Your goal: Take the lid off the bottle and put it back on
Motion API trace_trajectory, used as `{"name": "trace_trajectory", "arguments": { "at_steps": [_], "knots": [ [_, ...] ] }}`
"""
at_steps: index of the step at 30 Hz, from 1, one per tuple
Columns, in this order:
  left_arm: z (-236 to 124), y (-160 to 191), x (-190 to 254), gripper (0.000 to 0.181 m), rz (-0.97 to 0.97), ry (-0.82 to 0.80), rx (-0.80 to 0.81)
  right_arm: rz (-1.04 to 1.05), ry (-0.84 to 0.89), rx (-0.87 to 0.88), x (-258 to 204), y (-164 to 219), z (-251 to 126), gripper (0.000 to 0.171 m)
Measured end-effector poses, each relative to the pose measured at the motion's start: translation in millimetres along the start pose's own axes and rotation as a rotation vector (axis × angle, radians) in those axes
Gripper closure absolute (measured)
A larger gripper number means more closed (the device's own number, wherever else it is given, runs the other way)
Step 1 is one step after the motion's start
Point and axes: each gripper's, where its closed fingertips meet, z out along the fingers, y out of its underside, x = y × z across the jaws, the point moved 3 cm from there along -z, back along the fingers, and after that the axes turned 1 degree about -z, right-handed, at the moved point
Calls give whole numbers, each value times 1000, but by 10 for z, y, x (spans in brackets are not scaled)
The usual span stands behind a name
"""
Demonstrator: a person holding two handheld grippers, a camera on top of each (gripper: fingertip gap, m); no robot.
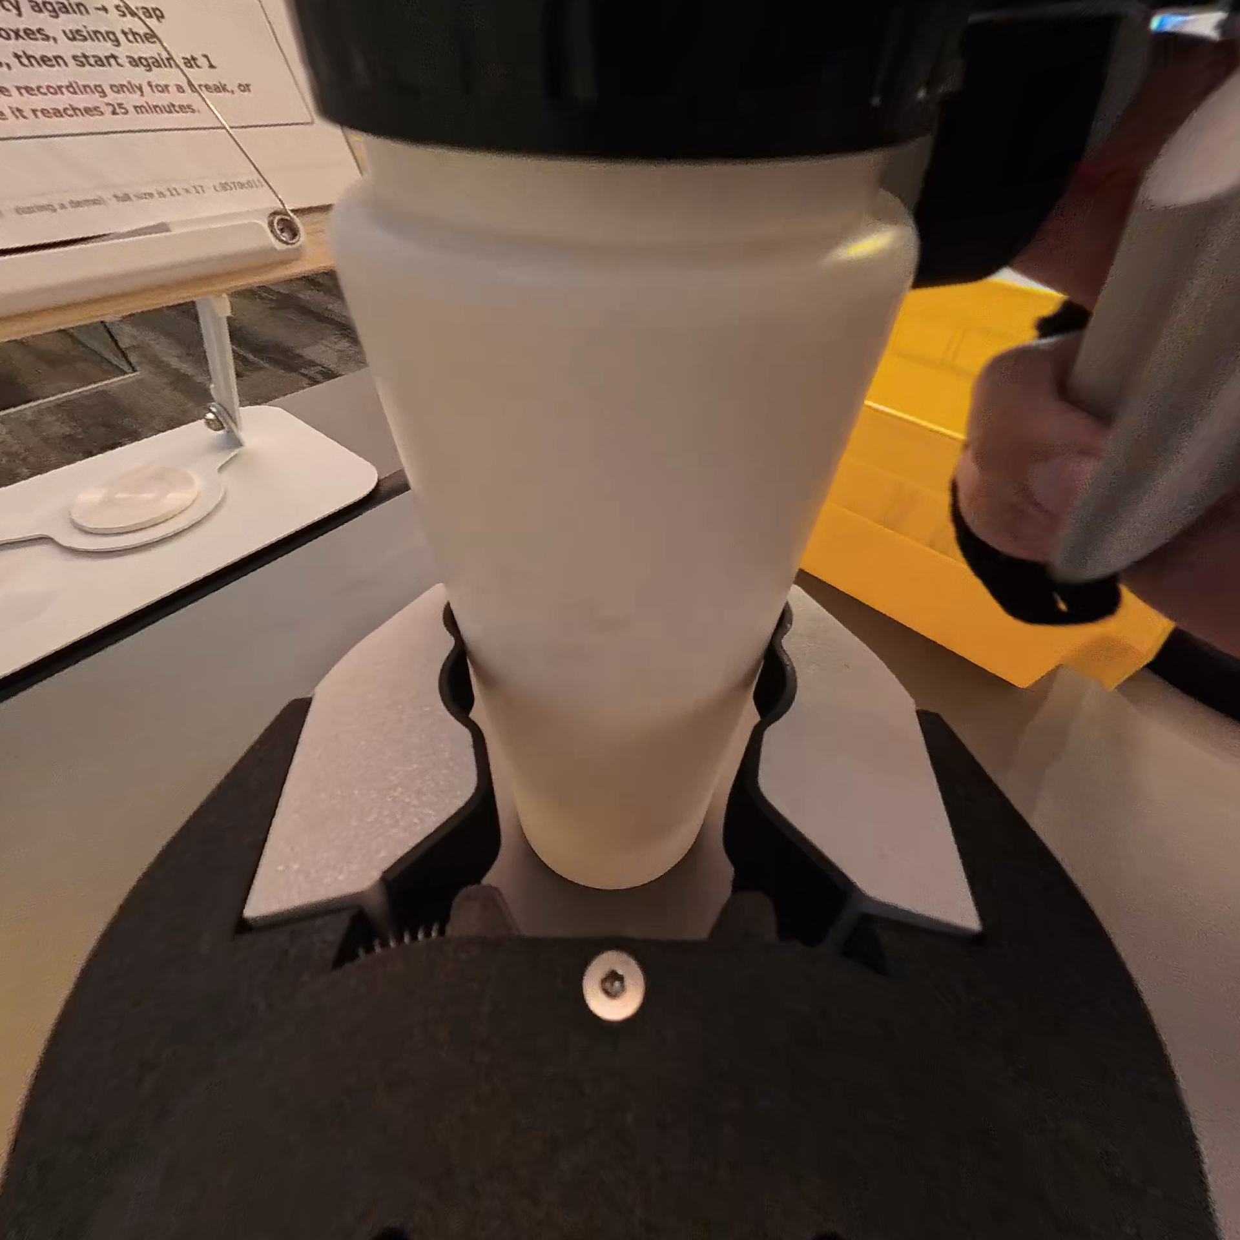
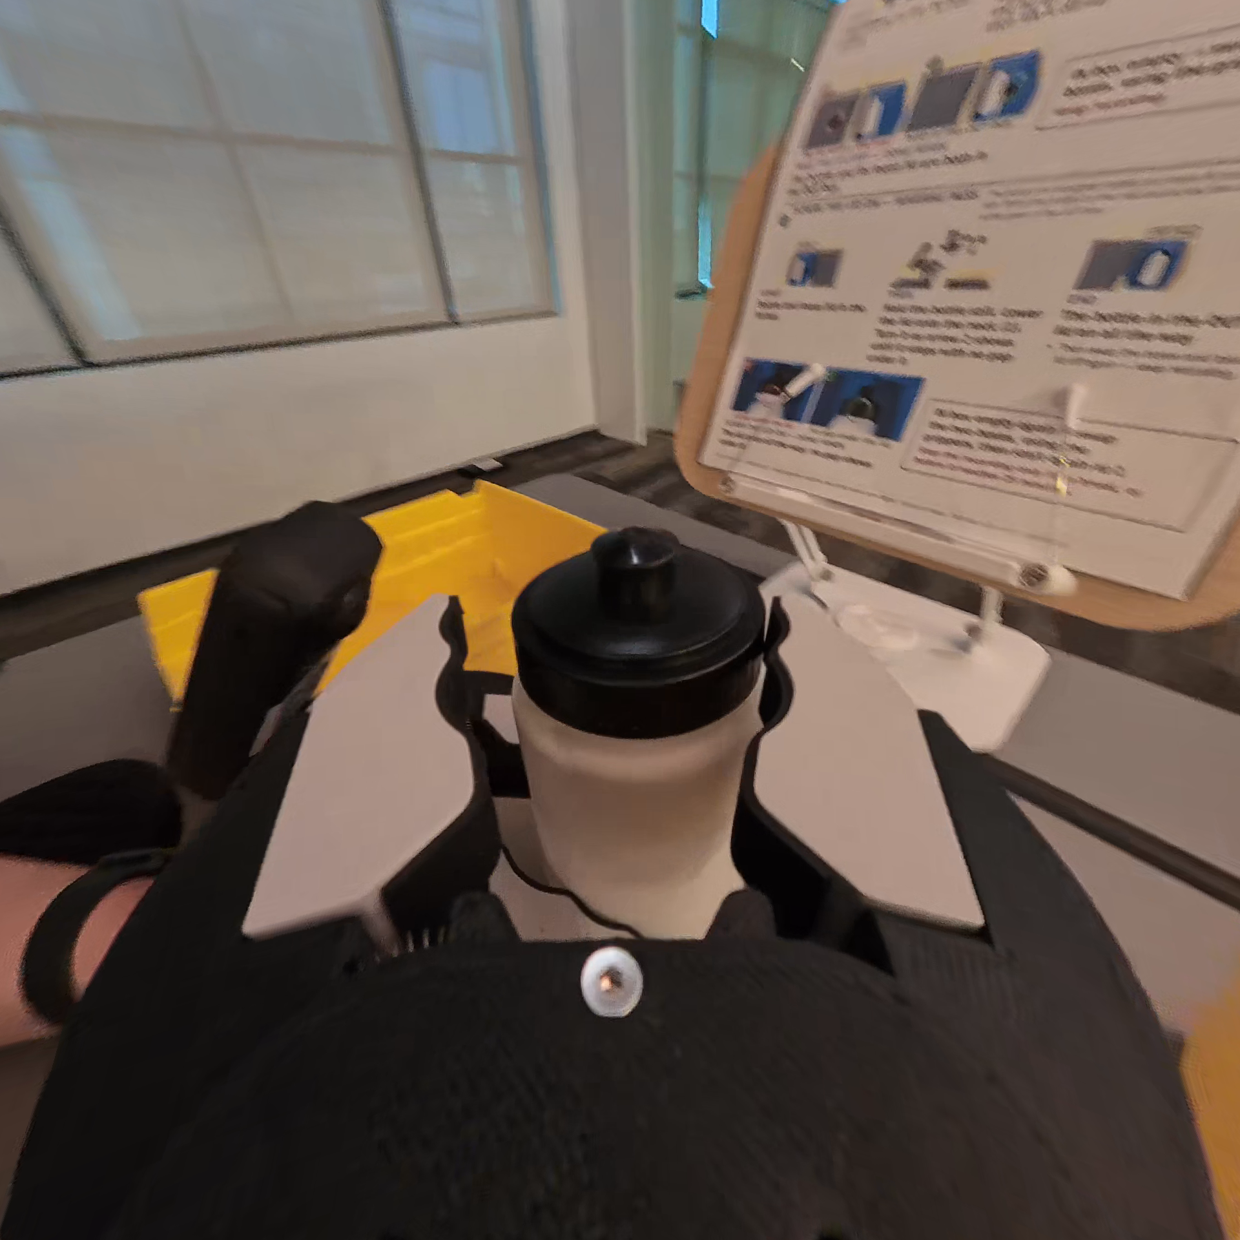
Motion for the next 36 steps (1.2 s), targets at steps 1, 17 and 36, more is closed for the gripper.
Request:
{"name": "trace_trajectory", "arguments": {
  "at_steps": [1, 17, 36],
  "knots": [
    [1, 0, 3, 97, 2, 17, 1, -1, -65, 40, 2, -33, -22, 85],
    [35, -16, -87, 97, -2, -88, -27, 36, 122, 26, 142, 17, 104, 96],
    [49, -14, -58, 97, 8, -8, -1, 30, -71, -54, 131, 61, 95, 95]
  ]
}}
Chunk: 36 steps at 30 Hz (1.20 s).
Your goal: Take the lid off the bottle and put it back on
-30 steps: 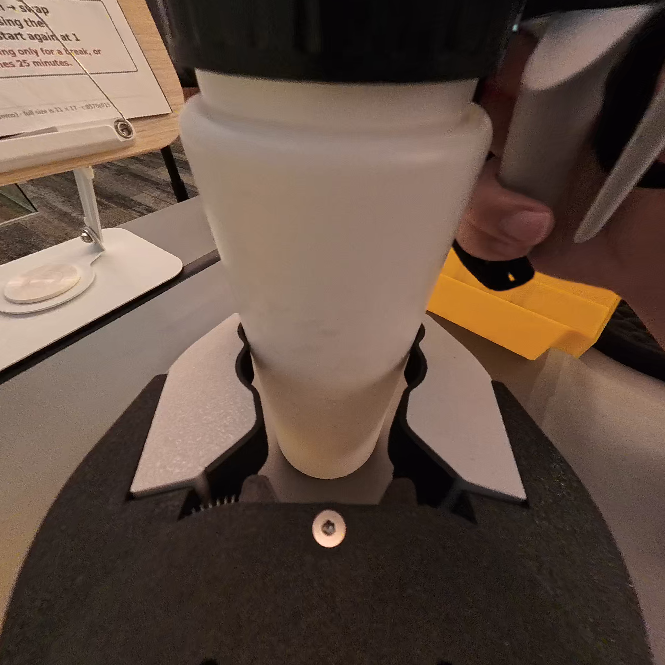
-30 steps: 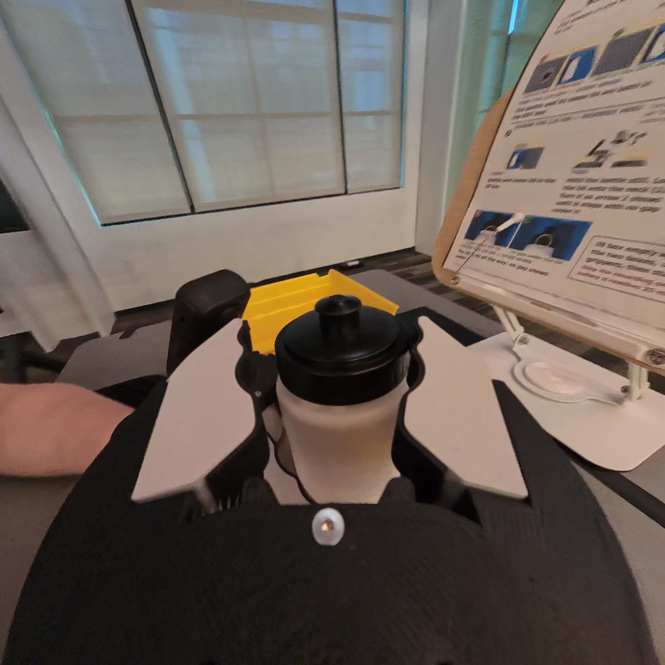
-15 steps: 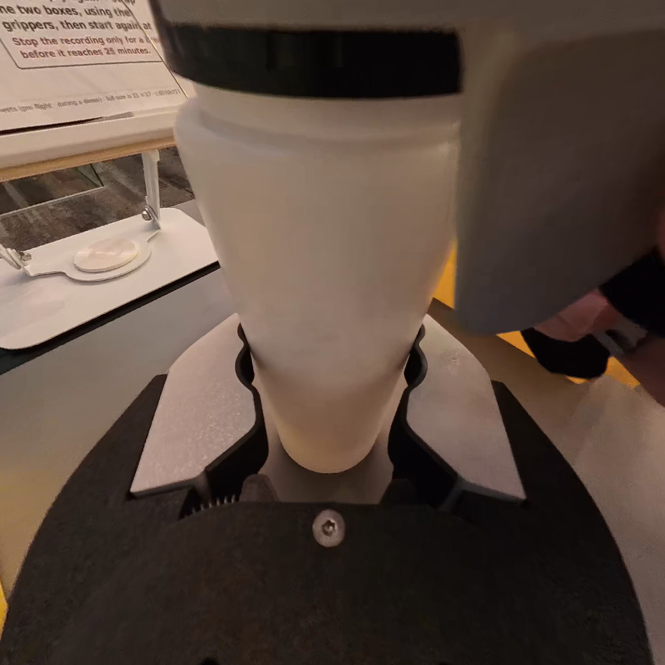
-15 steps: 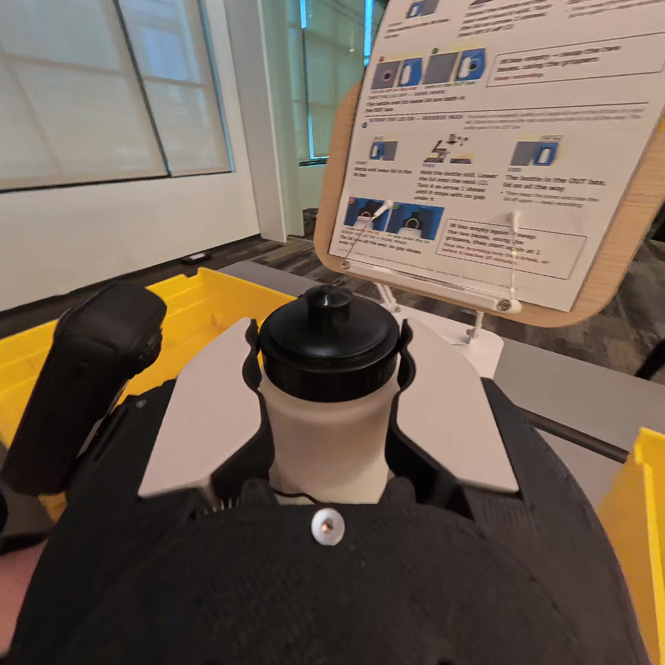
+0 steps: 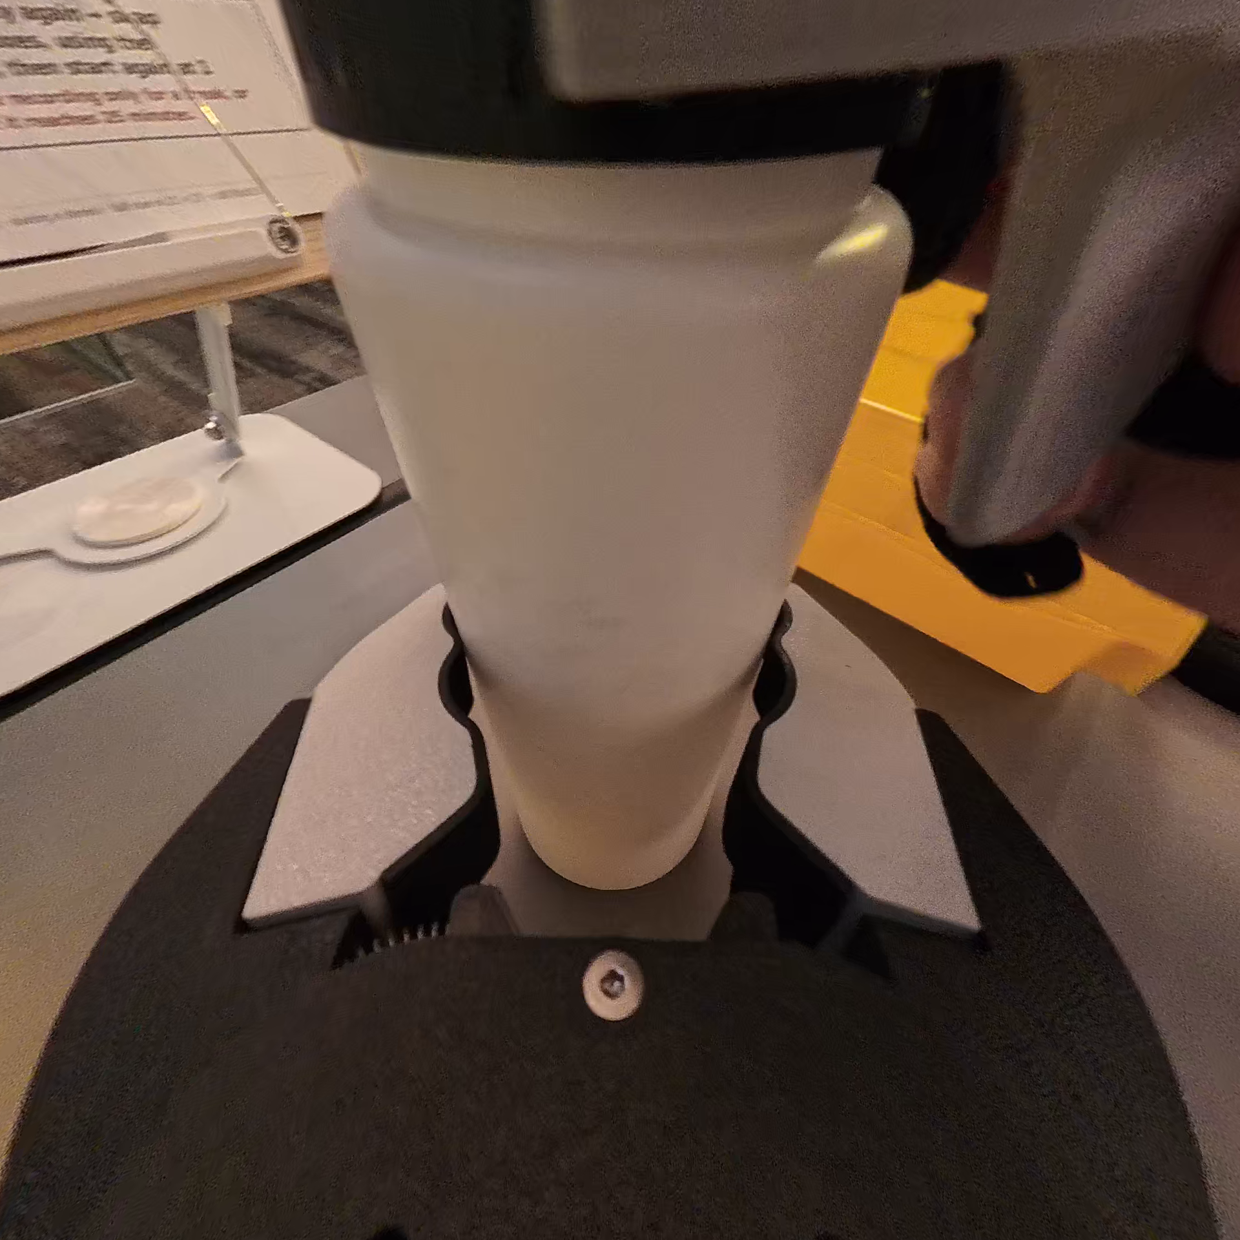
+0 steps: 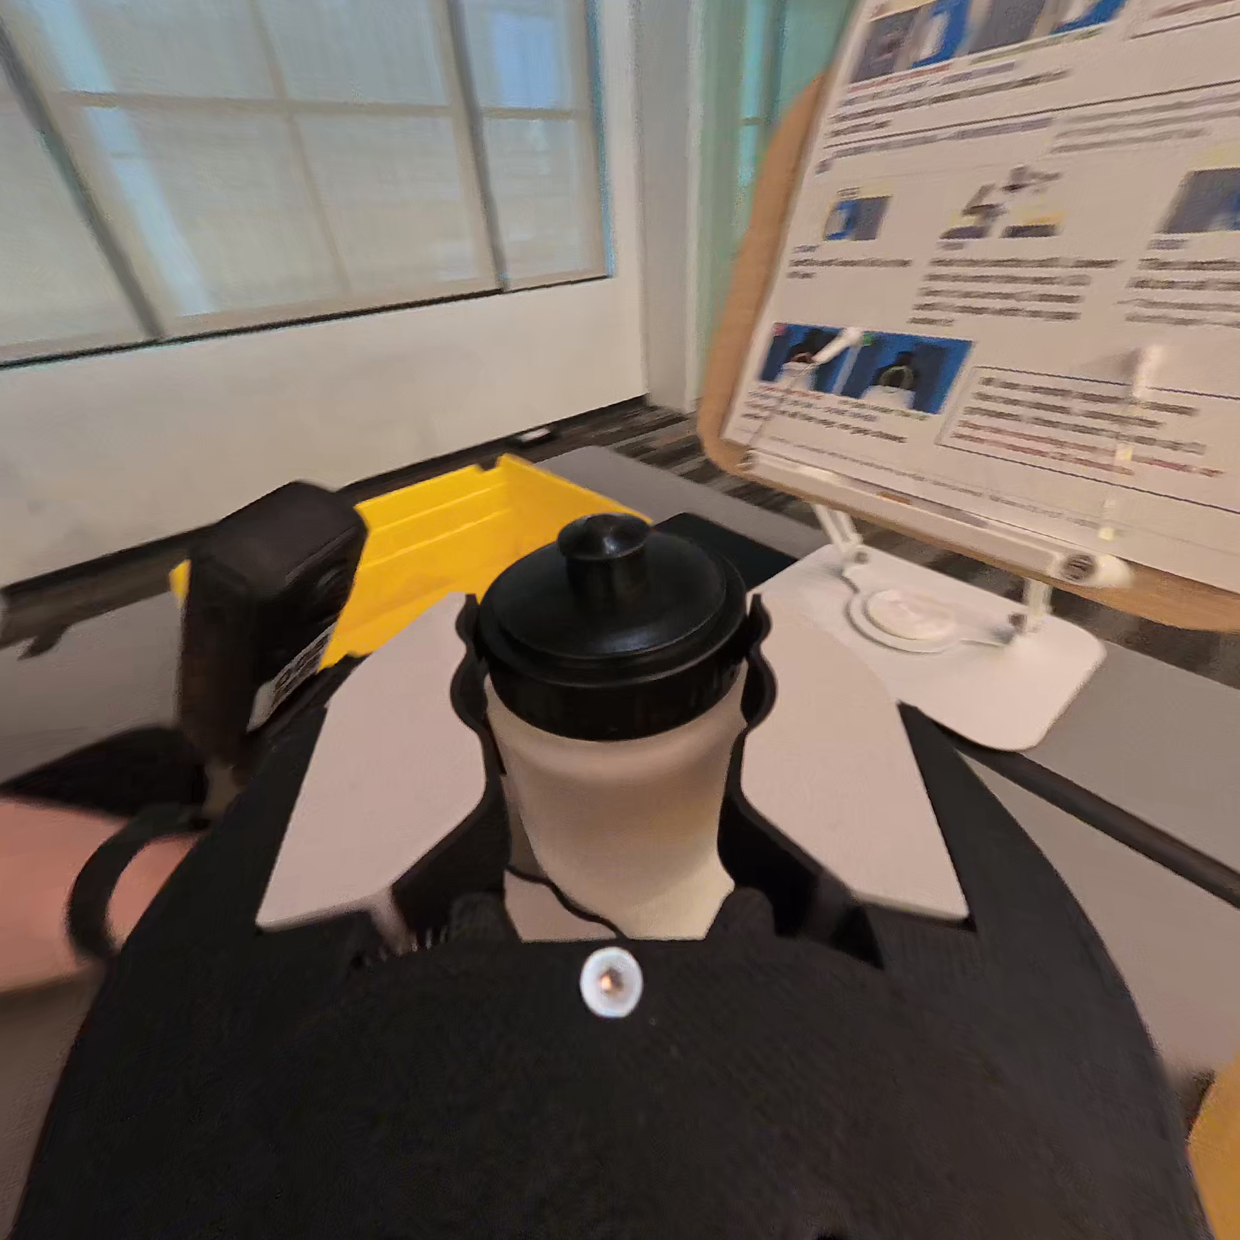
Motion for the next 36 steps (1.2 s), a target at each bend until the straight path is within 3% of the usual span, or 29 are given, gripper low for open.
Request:
{"name": "trace_trajectory", "arguments": {
  "at_steps": [3, 6, 10, 15, 17, 18, 21, 26, 30, 32, 36],
  "knots": [
    [-15, 2, -46, 97, -16, -59, -12, 13, 252, 68, -15, -1, 49, 95],
    [-36, 5, -74, 97, -20, -64, -2, -57, 346, 30, -62, 10, 102, 94],
    [-37, 5, -91, 97, -19, -67, -5, -96, 195, 31, -82, -33, 94, 81],
    [-16, 2, -37, 97, -11, -9, 3, -64, -77, -13, -89, -119, 31, 81],
    [-5, -2, 9, 97, 1, 29, 7, -71, -103, -38, -60, -106, 12, 84],
    [-2, -3, 29, 97, 5, 43, 10, -88, -86, -45, -35, -108, -3, 95],
    [-1, -5, 35, 97, 10, 39, 13, -123, -58, -50, -47, -112, -19, 96],
    [-6, -1, -20, 97, -8, -42, -9, -25, 227, 22, -9, -98, 24, 95],
    [-24, 2, -34, 97, -19, -45, -6, -80, 427, 35, -65, -93, 62, 95],
    [-31, 2, -60, 97, -23, -33, -8, -91, 369, 31, -79, -95, 80, 93],
    [-22, -1, -56, 97, -12, 14, -4, -48, 66, 14, -84, -135, 22, 86]
  ]
}}
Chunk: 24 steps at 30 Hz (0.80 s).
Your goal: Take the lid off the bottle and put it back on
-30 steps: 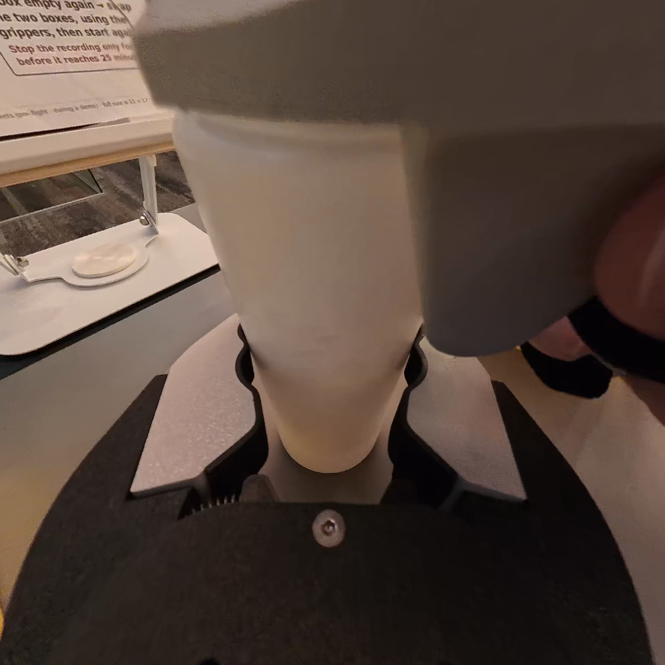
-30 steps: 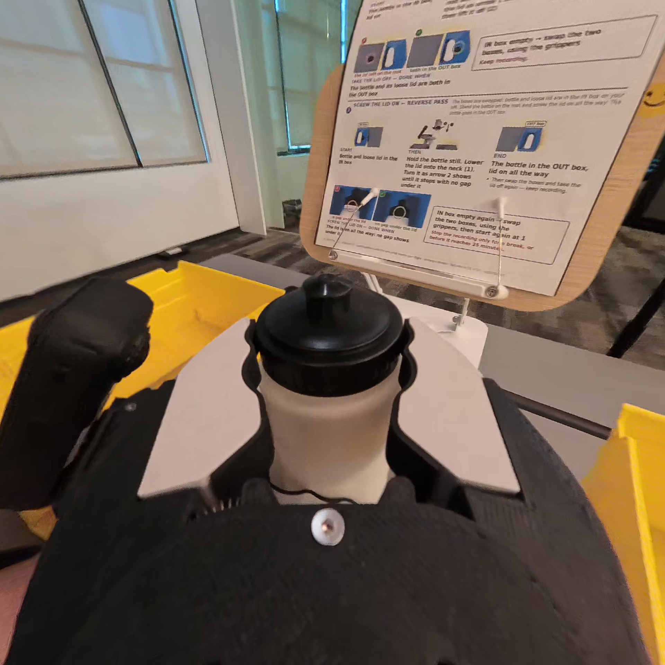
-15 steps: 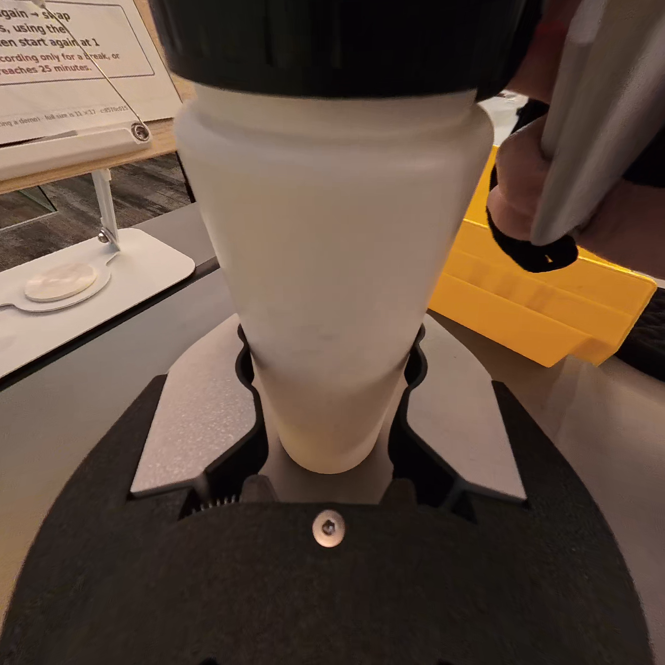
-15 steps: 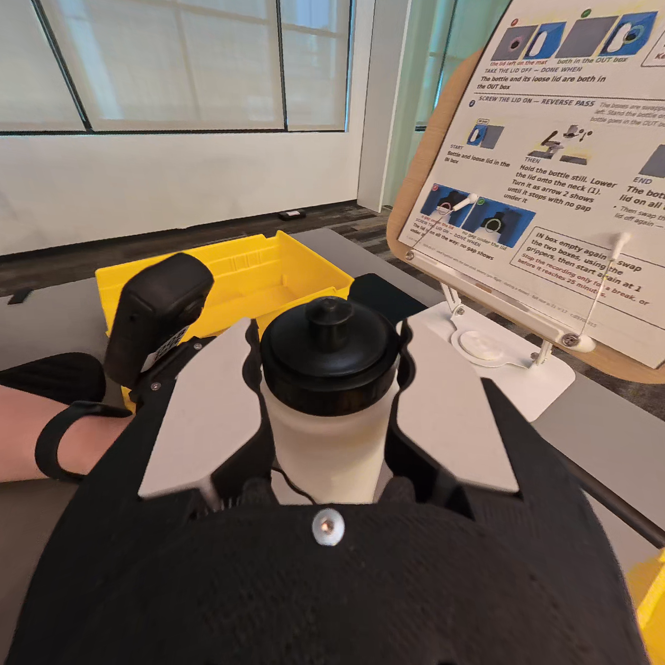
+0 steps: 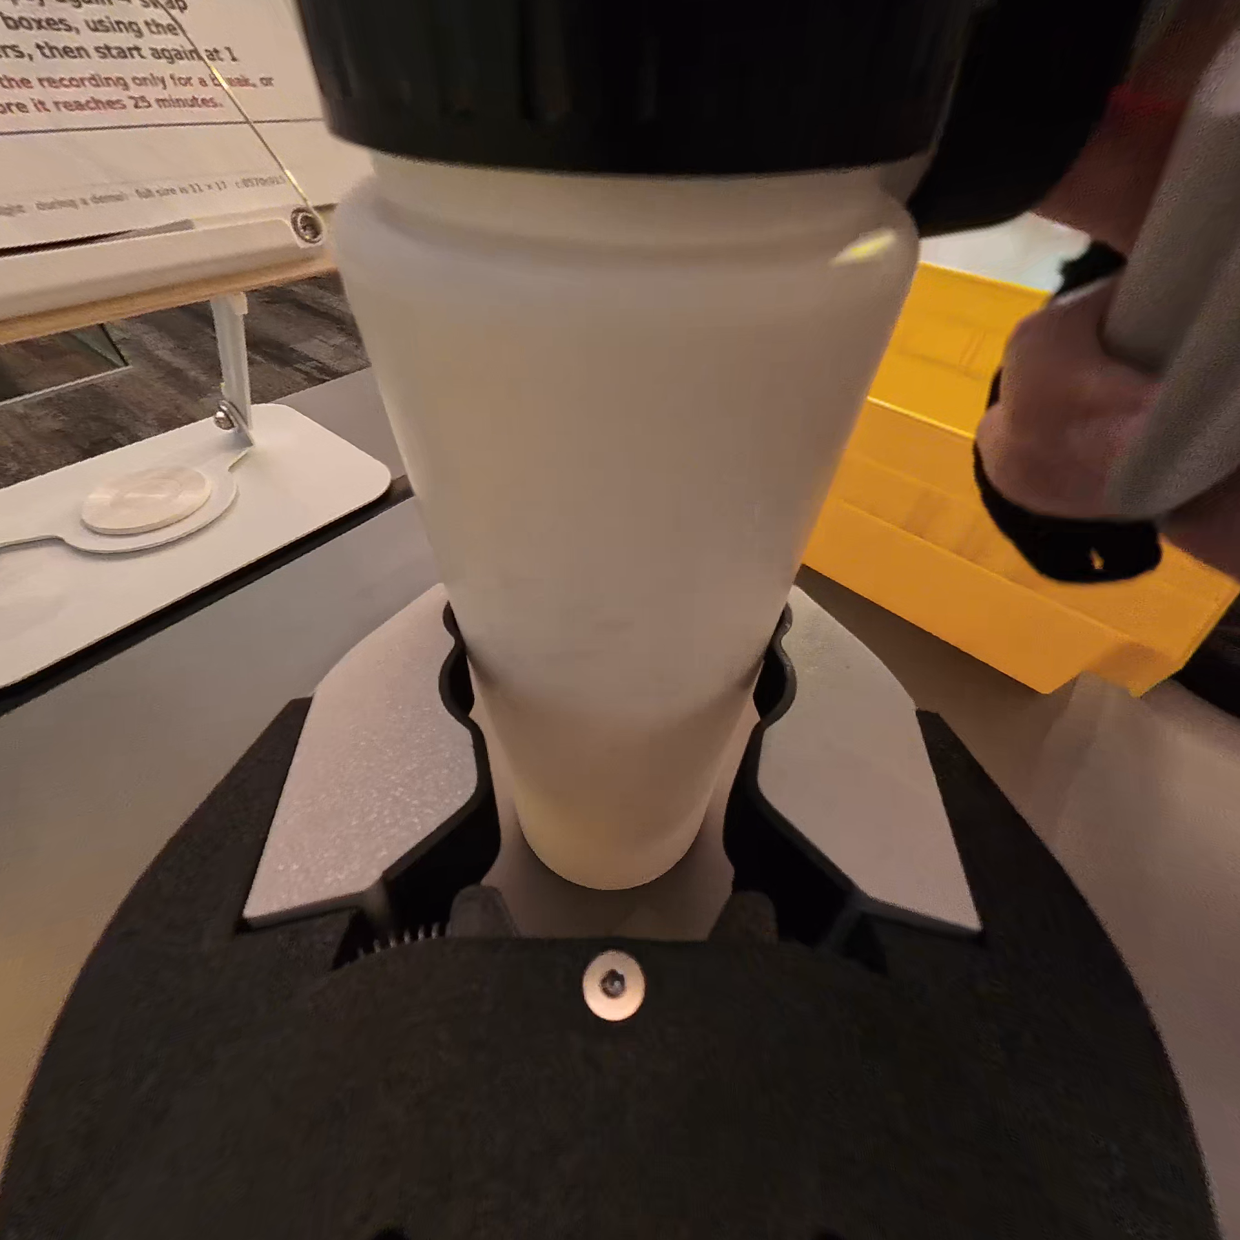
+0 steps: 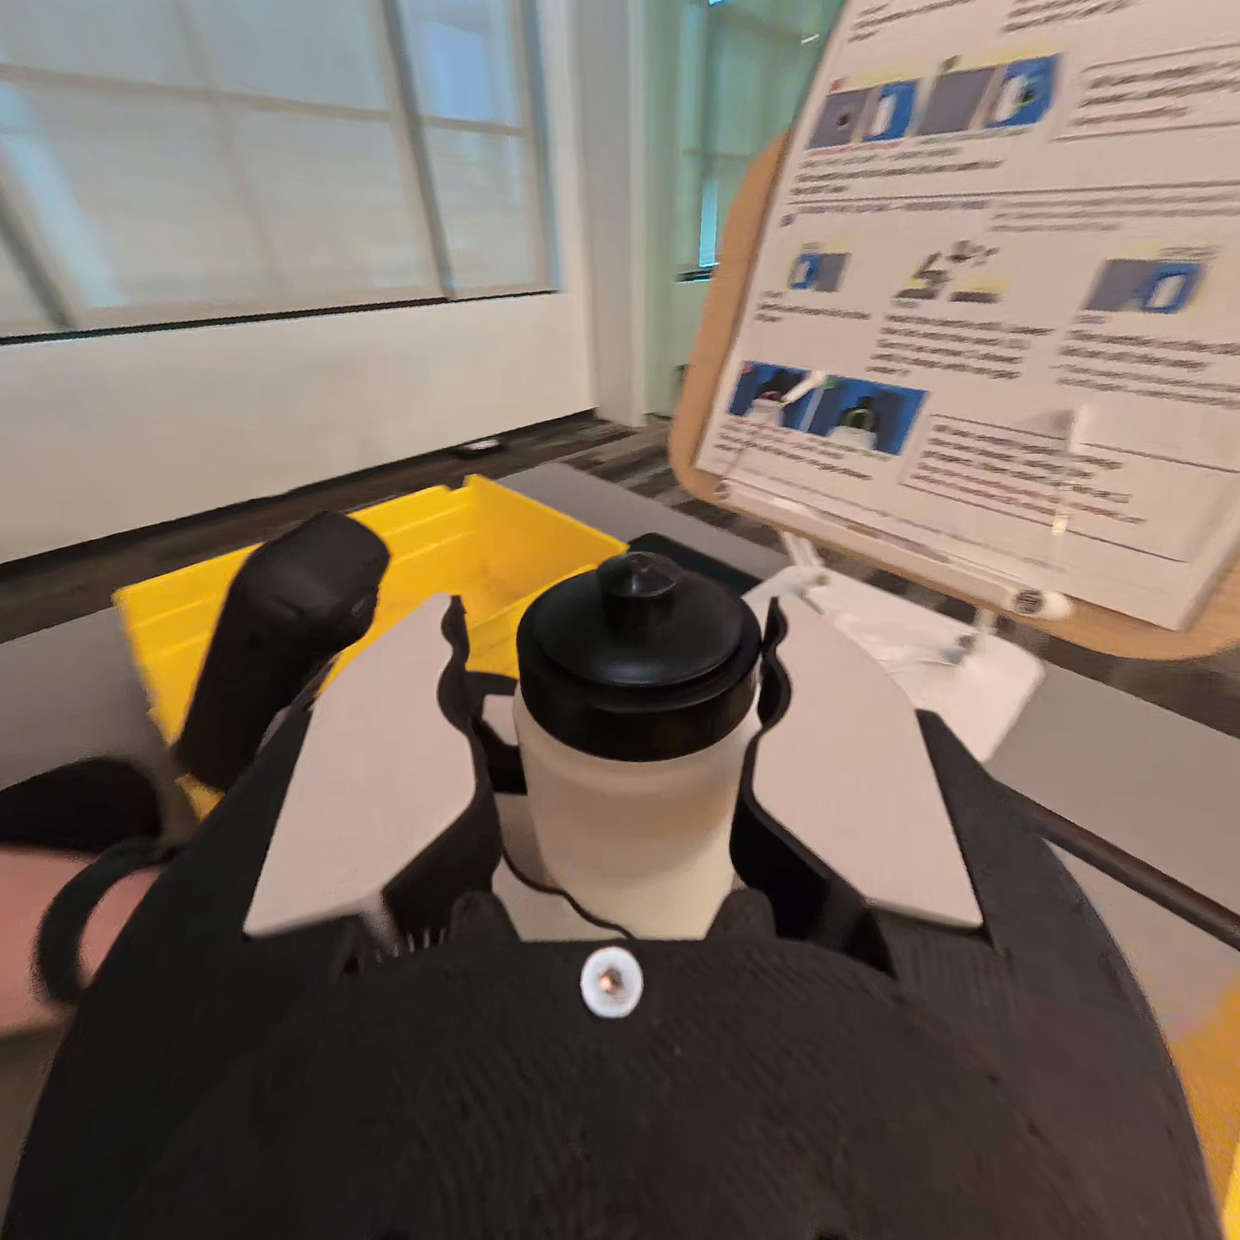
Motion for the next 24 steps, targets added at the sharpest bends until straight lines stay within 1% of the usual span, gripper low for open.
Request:
{"name": "trace_trajectory", "arguments": {
  "at_steps": [1, 4, 7, 9, 10, 13, 16, 18, 19, 21, 24],
  "knots": [
    [5, 1, 18, 97, 9, 16, 1, 22, -72, -12, 12, -9, -36, 86],
    [22, 2, 95, 97, 22, 70, 8, 55, -180, -57, 84, -18, -151, 90],
    [35, 3, 174, 97, 37, 114, 12, -31, -228, -127, 66, 32, -221, 94],
    [36, 3, 189, 97, 41, 115, 12, -128, -186, -151, 79, 59, -235, 100],
    [36, 3, 183, 97, 39, 105, 10, -145, -170, -159, 77, 59, -234, 100],
    [28, 1, 110, 97, 20, 28, 0, -77, -76, -163, 83, 65, -170, 100],
    [1, 3, 7, 97, 3, -58, -18, 45, 107, -139, 57, 100, -78, 101],
    [-13, 5, -18, 97, -7, -74, -18, 44, 229, -104, 10, 104, -41, 101],
    [-20, 5, -27, 97, -11, -74, -13, 15, 256, -103, -14, 102, -22, 101],
    [-24, 4, -31, 97, -13, -44, -1, -34, 235, -130, -23, 99, -2, 100],
    [-1, 4, 27, 97, 11, 25, 10, -8, 45, -102, -16, 41, -26, 88]
  ]
}}
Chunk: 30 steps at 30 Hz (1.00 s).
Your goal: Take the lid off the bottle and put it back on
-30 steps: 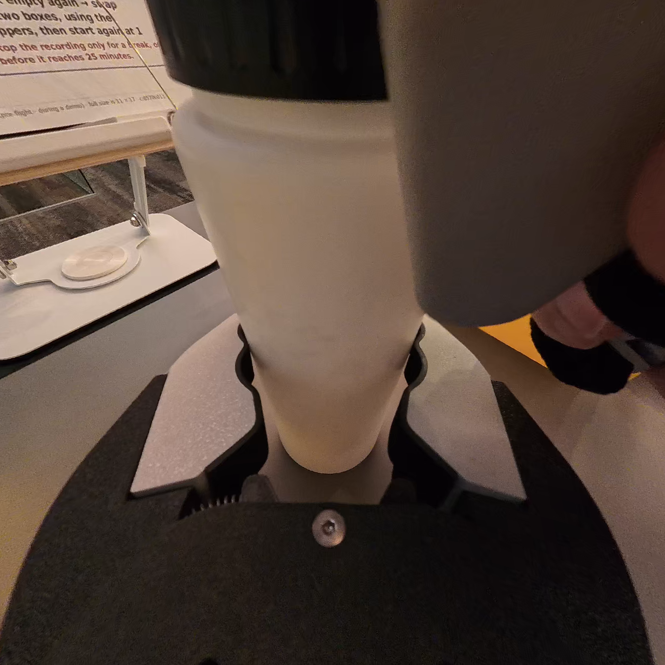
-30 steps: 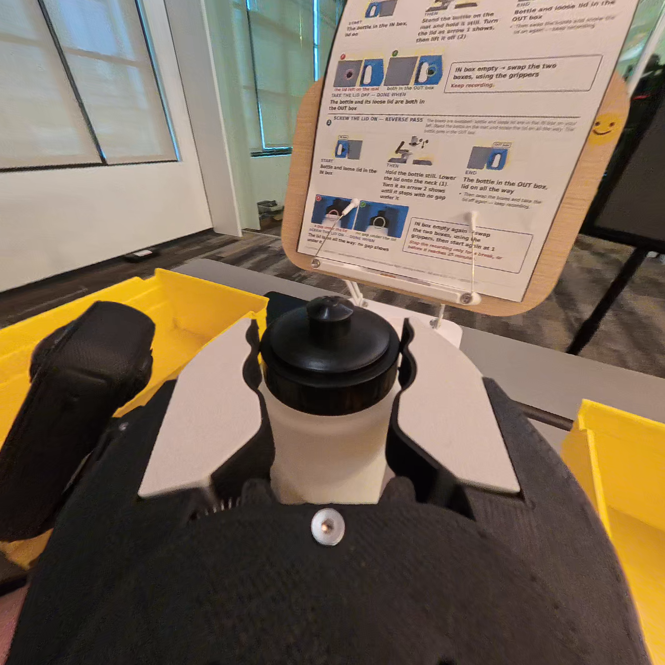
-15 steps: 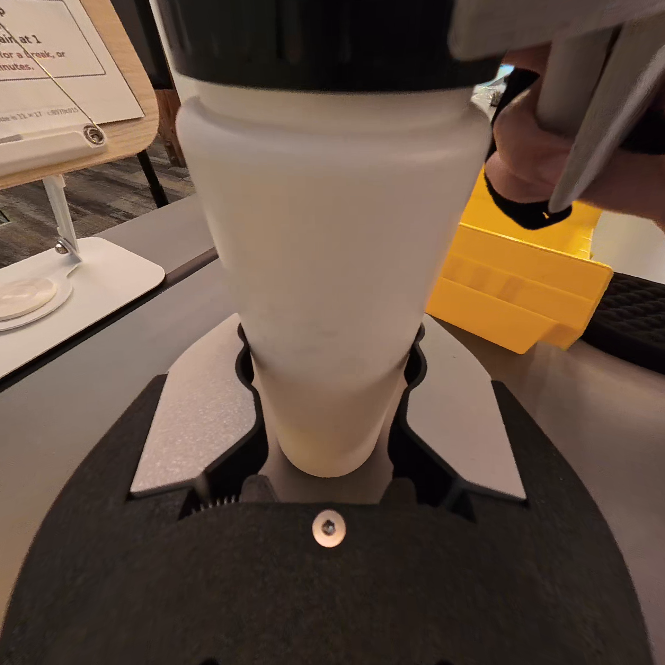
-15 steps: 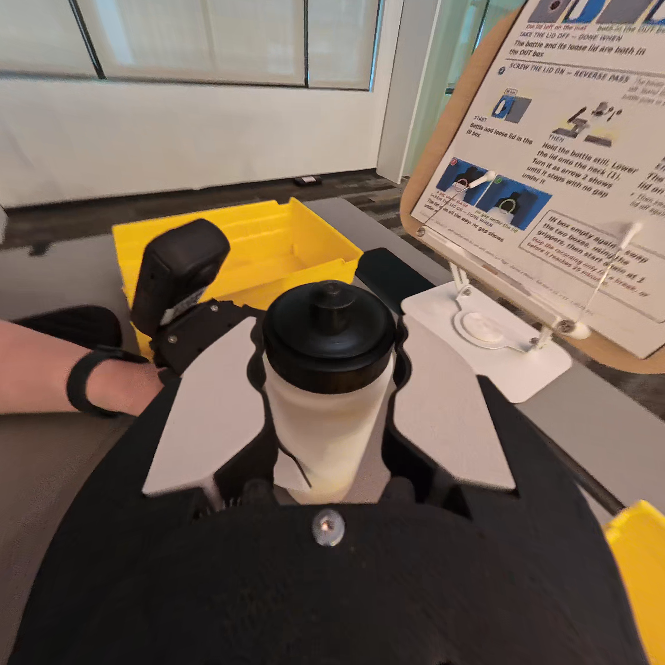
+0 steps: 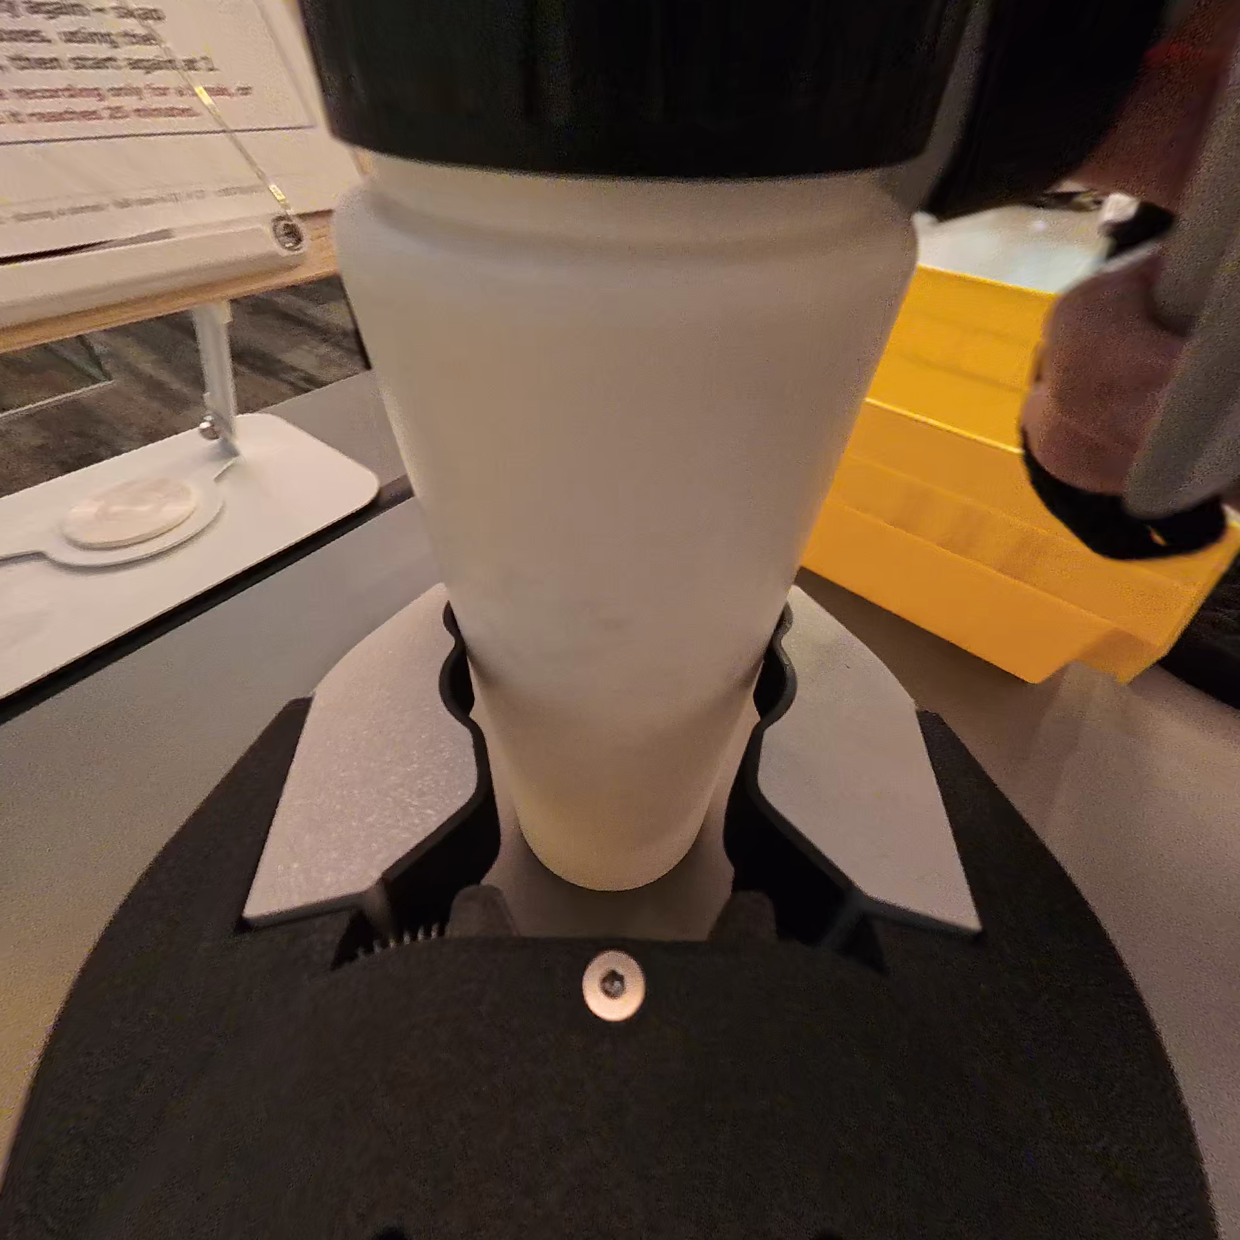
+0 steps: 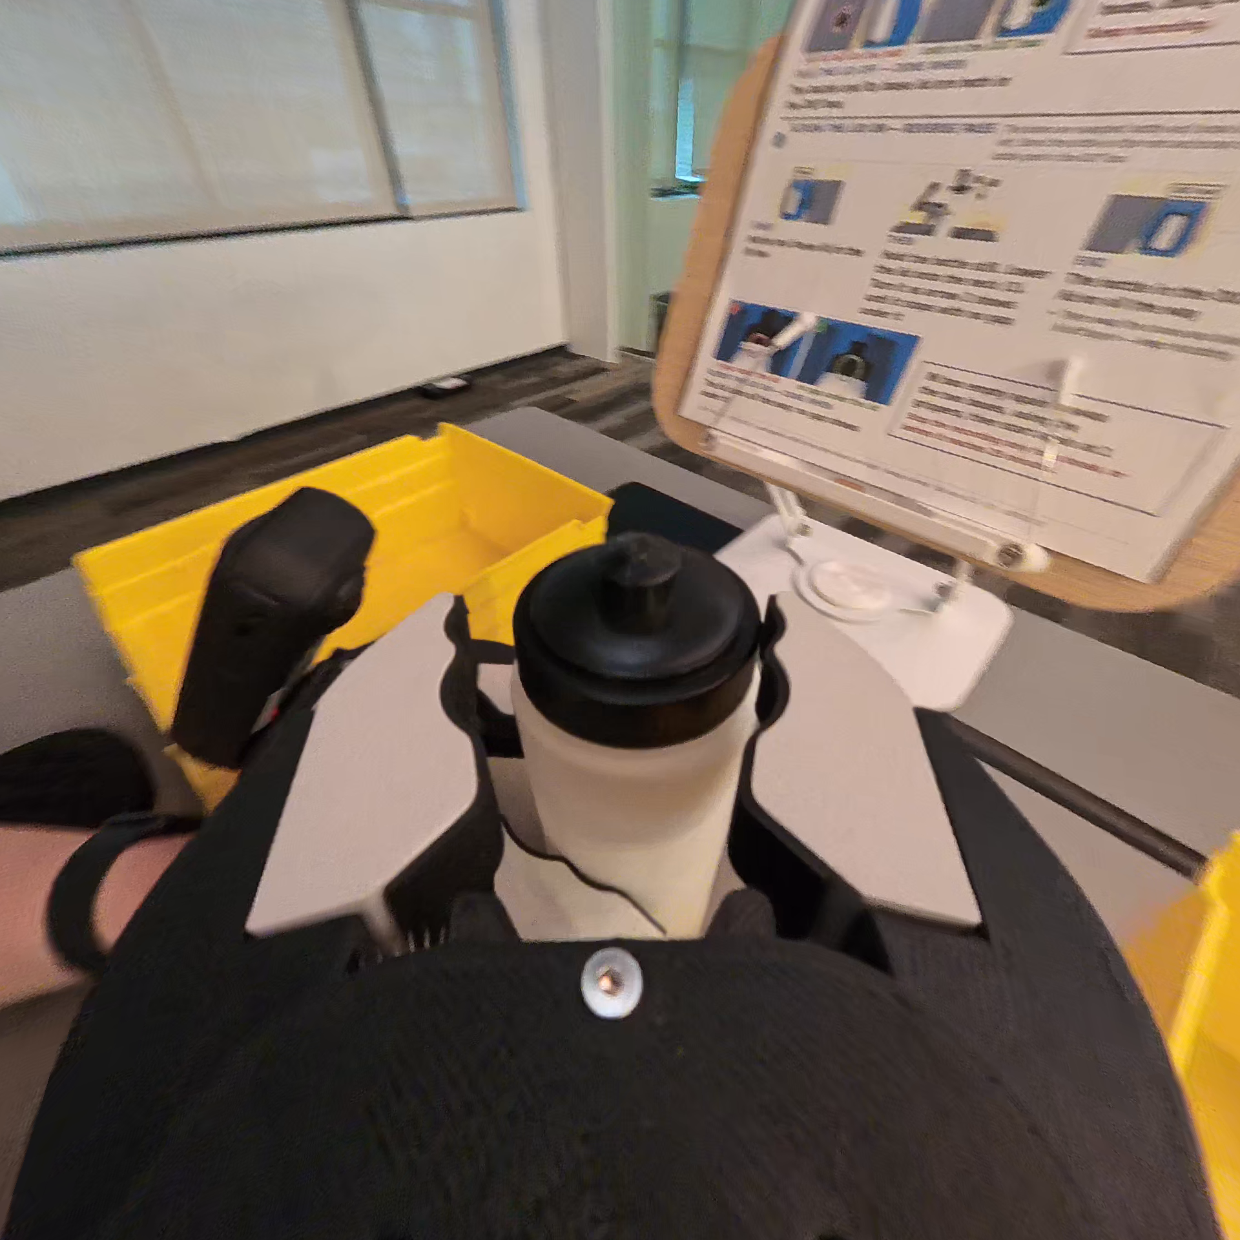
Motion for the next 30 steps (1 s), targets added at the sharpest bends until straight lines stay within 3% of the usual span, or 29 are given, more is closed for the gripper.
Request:
{"name": "trace_trajectory", "arguments": {
  "at_steps": [4, 9, 12, 15, 19, 21, 23, 26, 28, 30],
  "knots": [
    [32, -2, 119, 97, 20, 81, 15, -11, -207, -13, 72, -2, -147, 93],
    [43, -2, 192, 97, 35, 120, 17, -77, -227, -45, 97, 28, -216, 100],
    [38, -5, 110, 97, 14, 28, 0, -34, -126, -48, 102, 25, -147, 100],
    [11, -4, 14, 97, 1, -62, -17, 44, 92, 6, 81, 20, -59, 100],
    [-11, -4, -25, 97, -21, -60, -7, -24, 205, 8, -11, 6, 8, 100],
    [-2, -2, -14, 97, -12, -28, -3, -29, 139, -4, 10, -5, -9, 99],
    [12, -2, 33, 97, 0, 8, 2, 7, 34, 11, 53, -27, -48, 86],
    [39, -3, 128, 97, 16, 71, 11, 54, -127, -27, 96, 14, -117, 87],
    [49, -3, 173, 97, 24, 100, 18, 15, -172, -28, 110, 16, -165, 100],
    [50, -4, 177, 97, 31, 96, 15, -16, -181, -31, 109, 18, -185, 100]
  ]
}}
